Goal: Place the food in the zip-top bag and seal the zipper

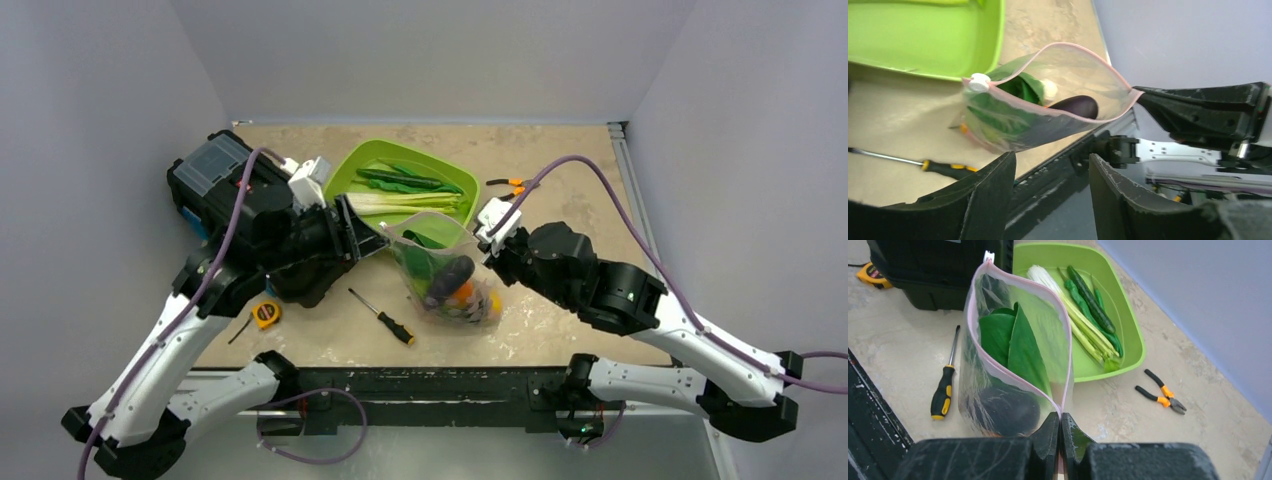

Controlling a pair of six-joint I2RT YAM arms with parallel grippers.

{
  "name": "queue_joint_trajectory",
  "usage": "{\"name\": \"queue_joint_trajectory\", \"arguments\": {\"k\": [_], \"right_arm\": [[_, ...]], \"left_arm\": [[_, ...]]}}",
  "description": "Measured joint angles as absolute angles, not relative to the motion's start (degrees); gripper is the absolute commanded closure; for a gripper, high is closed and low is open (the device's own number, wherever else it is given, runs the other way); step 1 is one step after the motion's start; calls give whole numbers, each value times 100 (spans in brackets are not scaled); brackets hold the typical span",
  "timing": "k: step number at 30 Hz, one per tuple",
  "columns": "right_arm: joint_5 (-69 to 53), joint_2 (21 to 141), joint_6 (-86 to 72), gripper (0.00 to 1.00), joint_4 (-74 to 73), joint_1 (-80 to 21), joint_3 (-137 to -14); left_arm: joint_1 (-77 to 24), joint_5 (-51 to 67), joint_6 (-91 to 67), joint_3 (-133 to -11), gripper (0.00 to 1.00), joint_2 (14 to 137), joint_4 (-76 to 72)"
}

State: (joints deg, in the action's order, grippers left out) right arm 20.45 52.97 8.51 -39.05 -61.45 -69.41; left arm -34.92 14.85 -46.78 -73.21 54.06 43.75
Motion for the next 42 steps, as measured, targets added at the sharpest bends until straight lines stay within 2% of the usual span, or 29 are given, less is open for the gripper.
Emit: {"name": "queue_joint_trajectory", "arguments": {"k": [4, 9, 12, 18, 22, 28, 37, 39, 42], "right_arm": [[1933, 5050, 1138, 100, -3583, -6147, -6646], [1852, 4753, 1271, 100, -3535, -6147, -6499], [1852, 4735, 1267, 100, -3586, -6147, -6497], [1802, 4630, 1249, 100, -3669, -6145, -6484], [1717, 4521, 1251, 100, -3763, -6145, -6453], [1671, 4372, 1249, 100, -3844, -6147, -6392], [1656, 4338, 1271, 100, -3894, -6145, -6392], [1656, 4338, 1273, 100, -3896, -6147, -6392], [1664, 4333, 1286, 100, -3883, -6147, -6372]], "left_arm": [[-3492, 1024, -4023, -6807, 40, 4744, 4338], [-3487, 1020, -3055, -6034, 20, 4289, 3935], [-3474, 1201, -2530, -5625, 12, 4324, 3542], [-3398, 1710, -1605, -4991, 4, 4654, 2773], [-3059, 2318, -1229, -4606, 3, 4727, 2049], [-2056, 3865, -1308, -4158, 8, 5196, 368], [-2010, 5596, -1743, -4136, 24, 6322, -1044], [-2010, 5769, -1787, -4156, 33, 6388, -1122], [-2010, 5961, -1774, -4254, 58, 6405, -1107]]}}
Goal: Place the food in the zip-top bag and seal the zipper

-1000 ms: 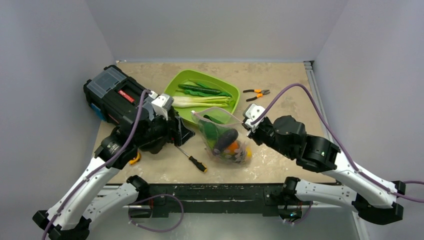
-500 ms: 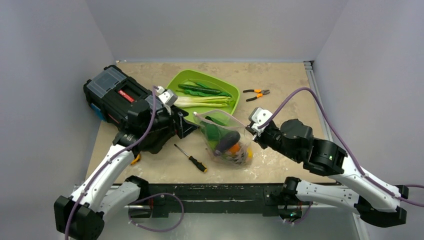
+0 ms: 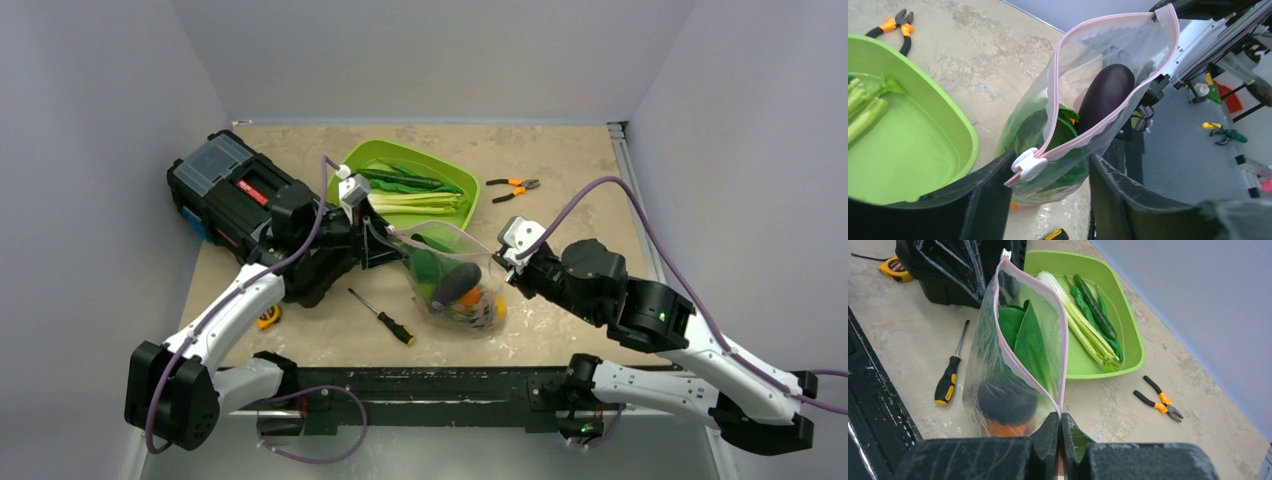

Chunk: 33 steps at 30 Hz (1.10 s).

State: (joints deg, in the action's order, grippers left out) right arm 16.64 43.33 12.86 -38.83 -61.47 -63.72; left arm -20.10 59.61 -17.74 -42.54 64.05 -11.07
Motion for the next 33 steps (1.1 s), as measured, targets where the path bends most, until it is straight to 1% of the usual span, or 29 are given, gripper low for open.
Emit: {"name": "queue_joint_trajectory", "arguments": {"k": [1, 2, 4, 7, 9, 10, 14, 15, 16, 18, 19, 20, 21, 22, 29, 33], "right_arm": [[1678, 4331, 1293, 100, -3876, -6147, -6361], [1684, 4331, 1297, 100, -3876, -6145, -6359], [1688, 4331, 1299, 100, -3874, -6147, -6359], [1699, 4313, 1308, 100, -3883, -6145, -6359], [1699, 4307, 1313, 100, -3903, -6145, -6359], [1699, 4307, 1315, 100, -3909, -6145, -6359], [1671, 4390, 1317, 100, -4023, -6145, -6386], [1632, 4464, 1317, 96, -4134, -6145, -6455], [1564, 4560, 1313, 85, -4268, -6145, -6578], [1437, 4853, 1271, 55, -4532, -6145, -6925], [1350, 5065, 1234, 38, -4654, -6145, -7166], [1227, 5260, 1184, 17, -4740, -6145, -7402], [1103, 5468, 1129, 3, -4821, -6145, -7655], [947, 5699, 1057, 1, -4899, -6145, -7902], [-198, 7118, 829, 1, -5341, -6145, -9778], [-779, 7531, 884, 1, -5264, -6145, -10101]], "left_arm": [[-2010, 5992, -1737, -4289, 65, 6405, -1094], [-2010, 5999, -1693, -4311, 69, 6401, -1068], [-2010, 5977, -1579, -4338, 80, 6359, -923], [-2001, 5865, -1391, -4338, 92, 6213, -607], [-2001, 5771, -1286, -4338, 99, 6073, -427], [-2001, 5708, -1225, -4338, 100, 5979, -311], [-2001, 5533, -1098, -4355, 100, 5616, 123], [-2001, 5496, -1090, -4366, 100, 5544, 217], [-2001, 5428, -1090, -4379, 100, 5454, 325], [-2001, 5295, -1133, -4401, 100, 5277, 495], [-2008, 5214, -1155, -4407, 100, 5188, 565], [-2025, 5133, -1194, -4407, 100, 5096, 607], [-2047, 5039, -1234, -4410, 100, 5011, 661], [-2073, 4952, -1267, -4418, 100, 4925, 729], [-2169, 4729, -1326, -4711, 100, 4823, 1264], [-2196, 4742, -1221, -4991, 100, 4945, 1699]]}}
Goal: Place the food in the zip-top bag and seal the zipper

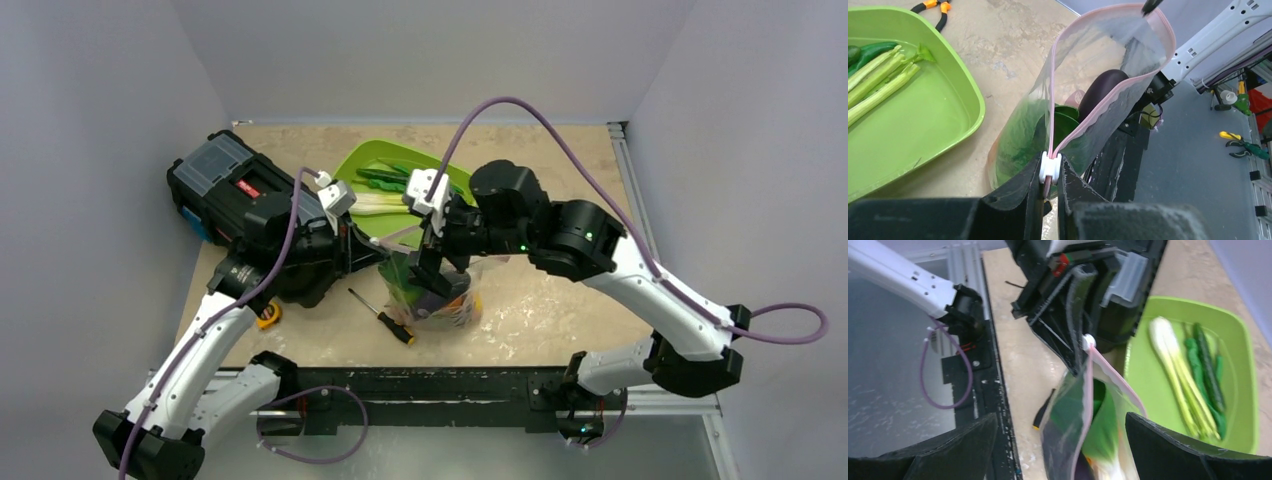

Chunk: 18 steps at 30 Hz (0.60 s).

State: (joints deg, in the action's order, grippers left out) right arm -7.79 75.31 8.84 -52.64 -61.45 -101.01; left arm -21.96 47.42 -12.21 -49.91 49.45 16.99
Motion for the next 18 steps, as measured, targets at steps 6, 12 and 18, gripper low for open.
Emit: {"name": "queue_joint_trajectory", "arguments": {"k": [6, 12, 18], "right_arm": [[-1610, 8226, 937, 6, -4779, -6101, -10084], [-2233, 8329, 1081, 9, -4244, -5769, -9507], [-2530, 8261, 1396, 19, -4016, -5433, -9397]], "left_arm": [[-2196, 4873, -934, -5284, 100, 5013, 2300], [-2196, 5238, -784, -5358, 100, 5026, 2576], [-2196, 5481, -628, -5520, 100, 5098, 2838]]}}
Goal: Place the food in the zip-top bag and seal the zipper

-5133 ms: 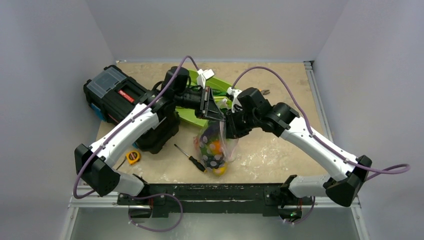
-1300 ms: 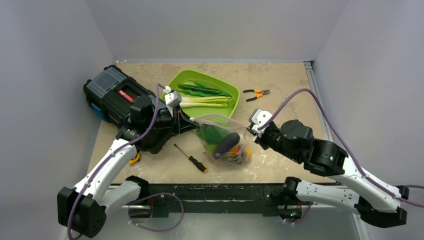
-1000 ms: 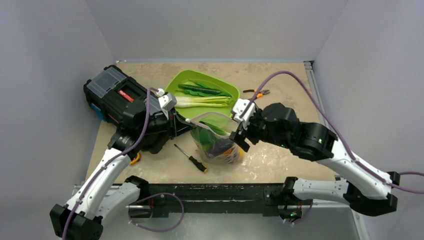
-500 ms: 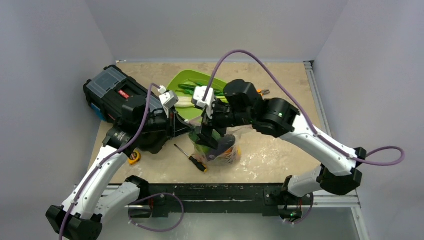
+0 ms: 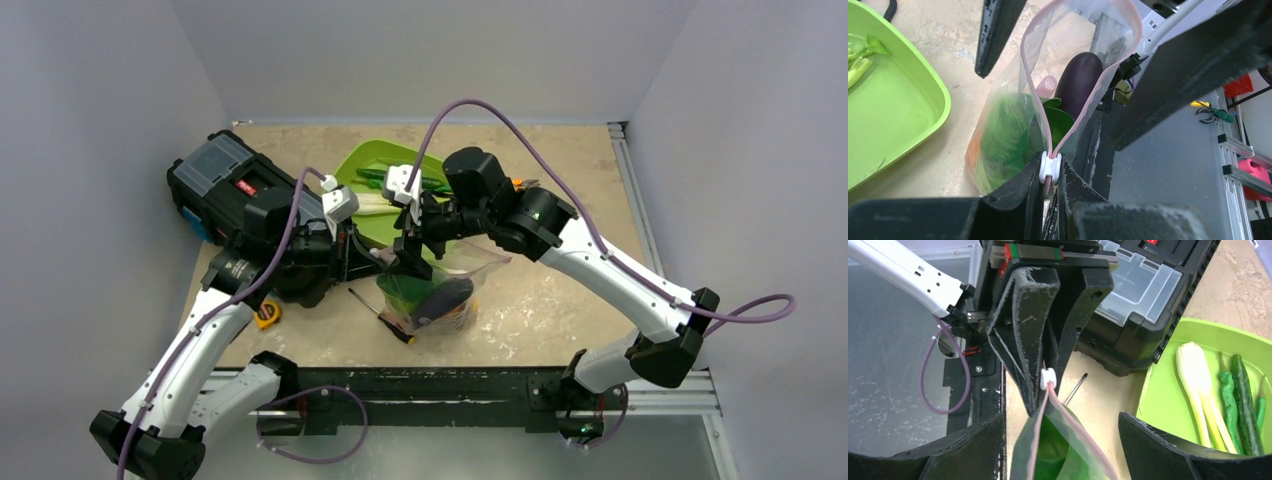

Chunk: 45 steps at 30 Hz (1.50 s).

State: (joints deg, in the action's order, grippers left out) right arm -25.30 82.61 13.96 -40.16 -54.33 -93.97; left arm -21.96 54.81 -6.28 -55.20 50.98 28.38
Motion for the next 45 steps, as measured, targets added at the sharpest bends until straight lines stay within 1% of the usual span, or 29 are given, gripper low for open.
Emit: {"name": "queue_joint_trajectory", "arguments": {"k": [5, 7, 8, 12, 14, 24, 27, 29, 30, 32, 33, 34, 38, 40, 43, 45], "right_arm": [[-2694, 8237, 1603, 18, -3927, -5234, -9343], [-2781, 8230, 1667, 20, -3857, -5199, -9290], [-2840, 8230, 1691, 23, -3811, -5196, -9262], [-3081, 8239, 1798, 44, -3756, -5201, -9218], [-3164, 8252, 1846, 51, -3745, -5201, -9218], [-3269, 8237, 1970, 79, -3636, -5201, -9056], [-3304, 8237, 2001, 100, -3638, -5201, -9052], [-3328, 8237, 2012, 100, -3642, -5203, -9052], [-3345, 8239, 2005, 100, -3651, -5205, -9052], [-3365, 8237, 2005, 100, -3653, -5207, -9052], [-3376, 8237, 2003, 100, -3653, -5207, -9052], [-3380, 8237, 2001, 100, -3658, -5207, -9048], [-3404, 8211, 1997, 100, -3638, -5207, -8938], [-3406, 8197, 1992, 100, -3638, -5207, -8886], [-3343, 8180, 1949, 100, -3640, -5207, -8855], [-3129, 8136, 1844, 100, -3629, -5210, -8847]], "left_arm": [[-2196, 5612, -534, -5666, 100, 5144, 2899], [-2196, 5649, -523, -5686, 100, 5162, 2904], [-2196, 5671, -519, -5690, 100, 5172, 2906], [-2196, 5736, -513, -5741, 100, 5245, 2930], [-2196, 5763, -508, -5789, 100, 5288, 2952], [-2196, 5808, -482, -5861, 100, 5310, 3138], [-2196, 5813, -480, -5872, 100, 5325, 3146], [-2193, 5811, -471, -5883, 100, 5332, 3148], [-2193, 5811, -467, -5892, 93, 5334, 3164], [-2193, 5806, -464, -5911, 67, 5336, 3221], [-2193, 5793, -464, -5929, 60, 5336, 3245], [-2193, 5789, -458, -5946, 56, 5336, 3249], [-2196, 5640, -486, -6031, 47, 5175, 3264], [-2196, 5435, -491, -6031, 46, 4936, 3253], [-2196, 4950, -491, -6027, 48, 4497, 3227], [-2206, 4305, -578, -6093, 48, 4259, 3334]]}}
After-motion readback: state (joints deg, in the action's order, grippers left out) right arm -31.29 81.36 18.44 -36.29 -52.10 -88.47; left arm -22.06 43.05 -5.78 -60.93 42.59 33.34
